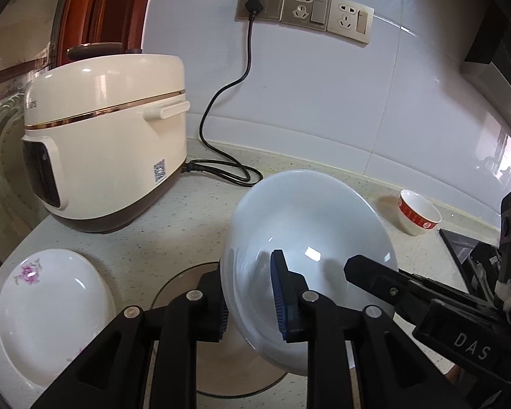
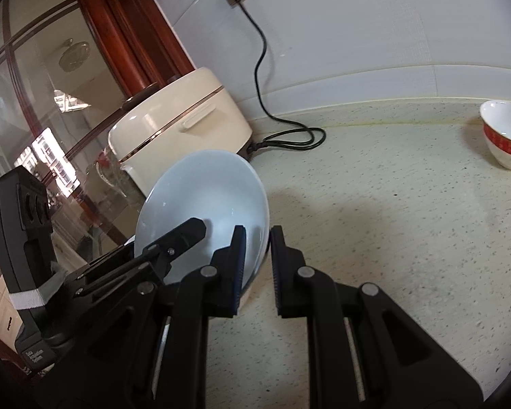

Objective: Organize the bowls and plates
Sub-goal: 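Carry the pink-print bowl with both grippers beside the rose-print plate stack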

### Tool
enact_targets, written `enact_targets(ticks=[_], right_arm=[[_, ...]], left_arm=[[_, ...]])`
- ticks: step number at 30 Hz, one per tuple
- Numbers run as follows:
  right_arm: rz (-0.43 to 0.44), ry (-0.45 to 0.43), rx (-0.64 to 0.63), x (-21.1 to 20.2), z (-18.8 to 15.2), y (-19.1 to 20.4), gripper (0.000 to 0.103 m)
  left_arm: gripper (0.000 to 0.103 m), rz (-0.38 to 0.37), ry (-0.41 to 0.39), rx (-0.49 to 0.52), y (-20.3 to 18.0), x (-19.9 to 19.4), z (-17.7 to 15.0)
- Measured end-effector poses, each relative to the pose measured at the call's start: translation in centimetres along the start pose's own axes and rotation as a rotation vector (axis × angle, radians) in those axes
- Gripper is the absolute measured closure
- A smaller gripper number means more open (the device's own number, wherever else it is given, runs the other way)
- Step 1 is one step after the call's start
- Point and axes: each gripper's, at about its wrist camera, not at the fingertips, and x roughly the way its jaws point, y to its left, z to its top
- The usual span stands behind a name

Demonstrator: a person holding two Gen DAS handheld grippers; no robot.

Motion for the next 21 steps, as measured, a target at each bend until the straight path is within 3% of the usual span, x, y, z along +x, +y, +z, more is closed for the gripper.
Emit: enact_targets(ticks=[9,21], right_arm=[[0.021,-0.017,-0.032,0.0,-0.4,1.5,0.085],[0.029,0.021,-0.070,1.1,-1.2,3.0,0.085]], left_arm=[[0.081,0.024,0.001,0.015,0.4,-1.1,-0.6],[0.081,0.046,0.025,0.009,1.7,-1.1,-0.9]])
